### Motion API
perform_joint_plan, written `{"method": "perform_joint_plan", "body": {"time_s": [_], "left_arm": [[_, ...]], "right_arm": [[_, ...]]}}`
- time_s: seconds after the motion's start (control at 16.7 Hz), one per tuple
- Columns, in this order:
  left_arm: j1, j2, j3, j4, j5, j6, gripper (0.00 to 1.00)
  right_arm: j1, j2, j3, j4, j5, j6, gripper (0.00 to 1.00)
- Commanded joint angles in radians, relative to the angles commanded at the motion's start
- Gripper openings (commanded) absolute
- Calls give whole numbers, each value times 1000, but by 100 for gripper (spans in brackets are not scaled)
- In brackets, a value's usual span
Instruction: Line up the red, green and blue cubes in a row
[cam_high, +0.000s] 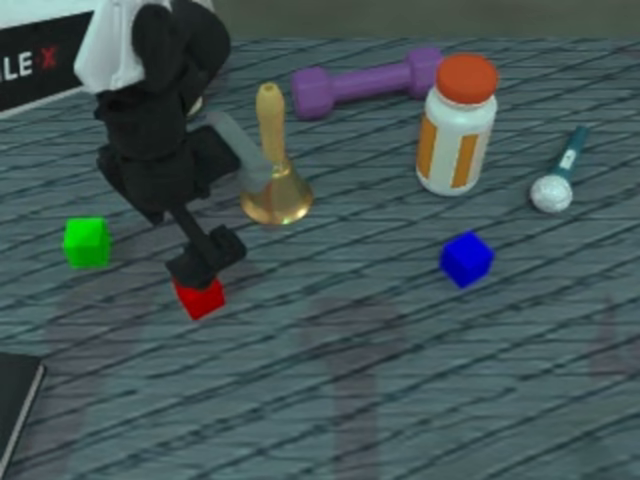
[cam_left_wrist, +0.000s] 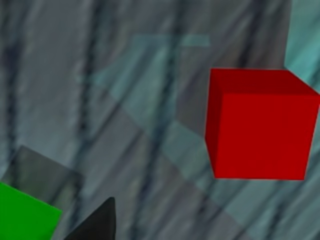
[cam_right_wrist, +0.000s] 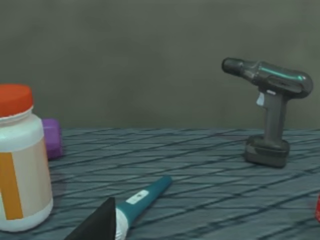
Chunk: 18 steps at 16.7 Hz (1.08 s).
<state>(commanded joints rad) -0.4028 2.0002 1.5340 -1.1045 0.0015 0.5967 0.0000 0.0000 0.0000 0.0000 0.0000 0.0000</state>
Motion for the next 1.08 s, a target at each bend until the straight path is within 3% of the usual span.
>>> {"method": "perform_joint_plan", "body": {"time_s": [0.3,0.72,0.96,1.08], "left_arm": [[3,14,-31,42,0,1,100],[2,123,-180,306,1,3,100],[2,129,-187,316,1,4,100],[2,129,-187,316,1,4,85]], "right_arm": [[0,0,0,0,0,0,100],[0,0,0,0,0,0,100],[0,0,0,0,0,0,100],[0,0,0,0,0,0,100]]}}
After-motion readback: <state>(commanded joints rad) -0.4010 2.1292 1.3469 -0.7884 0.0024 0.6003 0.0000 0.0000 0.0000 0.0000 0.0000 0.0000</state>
